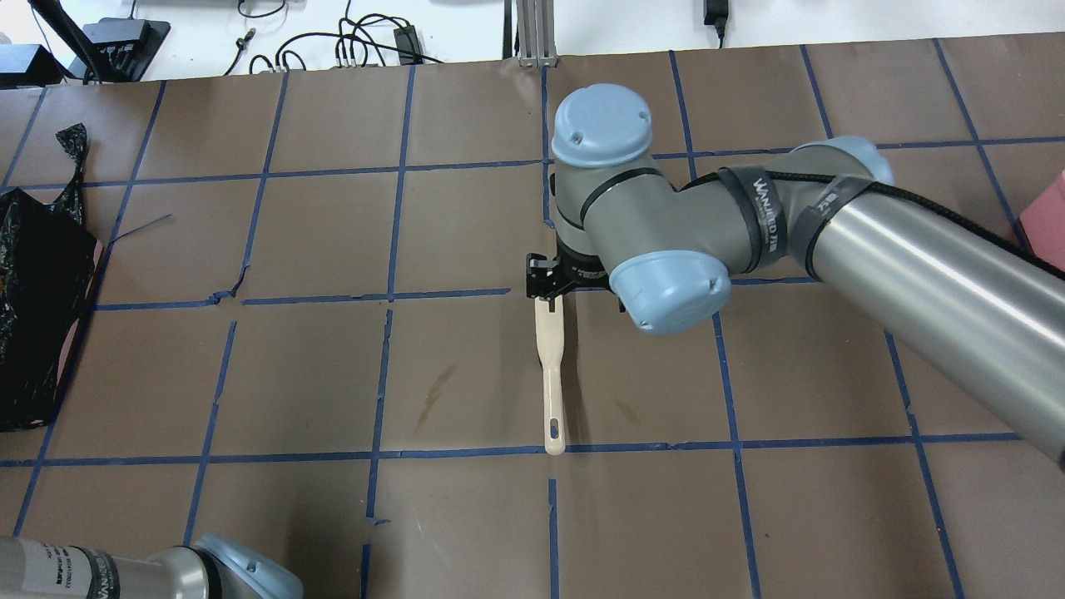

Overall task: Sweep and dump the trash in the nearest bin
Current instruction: 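Lower the brush to the table with the right gripper, release, and raise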

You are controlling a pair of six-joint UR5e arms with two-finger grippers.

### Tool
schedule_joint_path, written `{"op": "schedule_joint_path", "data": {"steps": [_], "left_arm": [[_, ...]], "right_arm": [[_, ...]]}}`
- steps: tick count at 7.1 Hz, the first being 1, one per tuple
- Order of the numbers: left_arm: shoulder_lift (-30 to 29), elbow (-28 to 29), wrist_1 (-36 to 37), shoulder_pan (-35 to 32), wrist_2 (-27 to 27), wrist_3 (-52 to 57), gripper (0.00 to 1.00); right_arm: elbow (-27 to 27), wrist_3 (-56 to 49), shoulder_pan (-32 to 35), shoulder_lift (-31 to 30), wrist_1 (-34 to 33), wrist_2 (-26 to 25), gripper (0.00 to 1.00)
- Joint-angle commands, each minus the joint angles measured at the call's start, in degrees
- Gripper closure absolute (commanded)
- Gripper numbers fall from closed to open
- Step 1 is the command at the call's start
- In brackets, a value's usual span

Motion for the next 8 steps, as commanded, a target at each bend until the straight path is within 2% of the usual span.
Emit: {"op": "schedule_joint_path", "data": {"steps": [1, 2, 3, 4, 5, 6, 8], "left_arm": [[0.0, 0.2, 1.5, -2.8, 2.7, 0.0, 0.98], [0.0, 0.1, 2.0, -3.9, 5.1, 0.0, 0.98], [0.2, 0.1, 2.5, -4.0, 5.3, 0.5, 0.98], [0.3, 0.2, 3.6, -4.6, 8.5, 0.7, 0.98], [0.6, 0.9, 3.6, -4.7, 9.1, 0.8, 0.98], [1.5, 0.9, 4.6, -4.7, 10.9, 1.0, 0.98], [1.6, 0.9, 5.0, -6.6, 12.0, 3.8, 0.98]], "right_arm": [[-7.7, -6.6, -5.4, -1.0, 9.5, -0.5, 0.07], [-11.2, -9.7, -7.2, -1.6, 14.9, -0.3, 0.05], [-13.4, -13.2, -8.9, -2.4, 18.8, -0.7, 0.04], [-14.9, -16.3, -12.0, -5.6, 21.4, -0.8, 0.01], [-15.0, -20.9, -15.8, -8.8, 24.7, -0.2, 0.0], [-15.0, -25.4, -18.0, -10.2, 25.2, 0.0, 0.0], [-14.8, -25.7, -18.3, -12.5, 24.9, -0.8, 0.0]]}}
